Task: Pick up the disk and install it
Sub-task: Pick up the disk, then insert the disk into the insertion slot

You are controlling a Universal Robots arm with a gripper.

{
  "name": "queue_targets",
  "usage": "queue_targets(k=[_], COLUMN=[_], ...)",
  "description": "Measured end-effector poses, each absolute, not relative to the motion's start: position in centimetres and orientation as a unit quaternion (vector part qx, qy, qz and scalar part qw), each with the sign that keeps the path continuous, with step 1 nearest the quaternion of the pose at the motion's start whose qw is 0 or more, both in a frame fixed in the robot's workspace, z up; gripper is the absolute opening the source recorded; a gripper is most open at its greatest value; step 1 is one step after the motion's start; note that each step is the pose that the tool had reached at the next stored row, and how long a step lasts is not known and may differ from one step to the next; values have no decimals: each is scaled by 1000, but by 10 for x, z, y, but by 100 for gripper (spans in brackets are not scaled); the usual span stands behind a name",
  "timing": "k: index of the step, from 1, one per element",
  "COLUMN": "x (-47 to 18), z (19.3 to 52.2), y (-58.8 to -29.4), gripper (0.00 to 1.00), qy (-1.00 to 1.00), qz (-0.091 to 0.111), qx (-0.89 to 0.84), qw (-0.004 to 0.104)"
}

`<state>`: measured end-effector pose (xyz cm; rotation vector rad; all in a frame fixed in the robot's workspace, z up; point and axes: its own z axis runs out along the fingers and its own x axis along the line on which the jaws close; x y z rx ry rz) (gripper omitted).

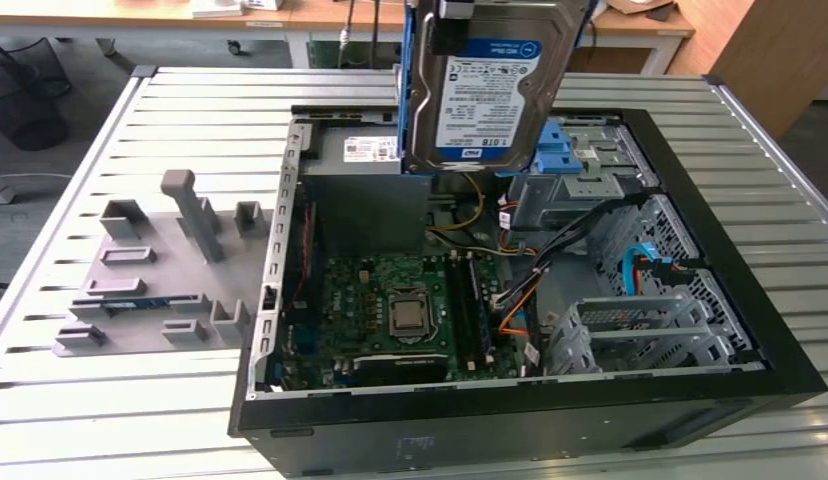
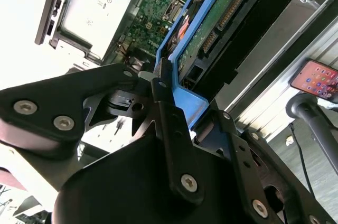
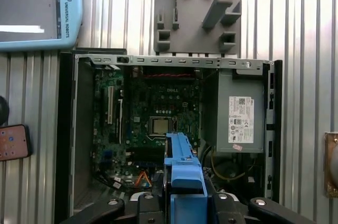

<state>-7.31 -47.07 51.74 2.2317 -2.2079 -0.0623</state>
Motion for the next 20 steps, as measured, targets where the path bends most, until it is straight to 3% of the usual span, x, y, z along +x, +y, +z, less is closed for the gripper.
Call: queue_targets(k=[20], x=[-54], z=[517], y=[-471], gripper=[36], qy=[-703], qz=[-20], qx=[711], qw=[1])
